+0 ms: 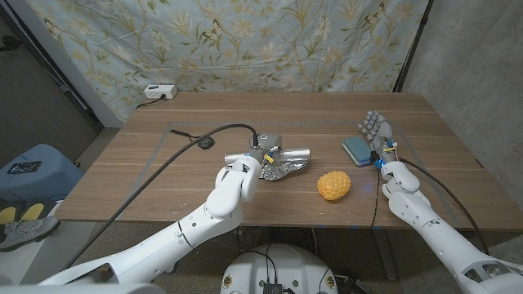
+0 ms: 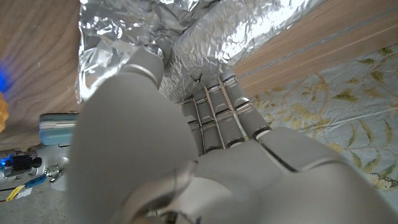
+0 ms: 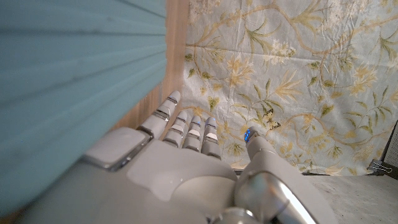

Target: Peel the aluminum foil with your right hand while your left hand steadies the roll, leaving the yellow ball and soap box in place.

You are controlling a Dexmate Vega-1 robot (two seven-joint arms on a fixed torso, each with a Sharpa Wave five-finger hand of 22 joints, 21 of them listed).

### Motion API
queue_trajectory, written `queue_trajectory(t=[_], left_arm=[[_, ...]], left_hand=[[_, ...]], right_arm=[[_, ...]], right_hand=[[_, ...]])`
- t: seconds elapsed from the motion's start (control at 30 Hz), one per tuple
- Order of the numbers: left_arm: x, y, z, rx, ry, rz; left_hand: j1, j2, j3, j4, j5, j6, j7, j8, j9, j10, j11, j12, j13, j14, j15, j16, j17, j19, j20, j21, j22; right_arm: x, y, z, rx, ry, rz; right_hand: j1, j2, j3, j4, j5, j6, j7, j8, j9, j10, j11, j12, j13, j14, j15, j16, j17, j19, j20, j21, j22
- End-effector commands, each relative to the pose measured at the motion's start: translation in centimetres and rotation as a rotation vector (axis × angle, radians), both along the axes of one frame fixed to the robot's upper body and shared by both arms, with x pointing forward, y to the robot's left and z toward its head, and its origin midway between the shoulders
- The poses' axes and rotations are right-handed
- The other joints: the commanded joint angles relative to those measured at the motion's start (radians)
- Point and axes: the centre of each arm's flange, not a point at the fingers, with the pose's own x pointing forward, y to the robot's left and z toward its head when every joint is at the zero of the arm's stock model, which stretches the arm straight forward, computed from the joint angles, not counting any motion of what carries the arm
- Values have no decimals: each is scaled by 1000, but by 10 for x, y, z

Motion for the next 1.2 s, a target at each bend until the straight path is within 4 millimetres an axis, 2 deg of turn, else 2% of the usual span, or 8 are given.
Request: queue_trajectory(t=[0.03, 0.43, 1.2], left_arm=[[2, 0, 12, -54, 26, -20], [11, 0, 22, -127, 105, -26], [21, -7, 44, -155, 166, -47]], left_hand=[[14, 64, -1, 5, 16, 132, -53, 49, 3, 113, -104, -2, 4, 112, -98, -3, 3, -3, 2, 10, 0], [13, 67, -7, 3, 23, 141, -50, 55, 4, 122, -105, -7, 10, 125, -101, -4, 3, 1, 4, 22, -6], [9, 72, -16, 3, 34, 153, -47, 62, 3, 141, -102, -19, 15, 139, -97, -10, 2, -1, 5, 41, -15]], right_arm=[[0, 2, 3, -6, 9, -7], [0, 0, 2, -5, 20, -15], [0, -3, 11, -16, 22, -18]], right_hand=[[1, 20, 2, 8, 2, -1, 3, 2, 5, -2, -5, 2, 2, 2, -36, 1, 2, -1, -52, 6, 4], [0, 20, 2, 9, 2, -1, 3, 2, 5, -1, -4, 2, 2, 1, -36, 1, 2, -1, -52, 6, 4], [0, 20, 3, 10, 3, -2, 2, 2, 5, -2, -5, 2, 2, 1, -36, 1, 2, -1, -52, 5, 4]])
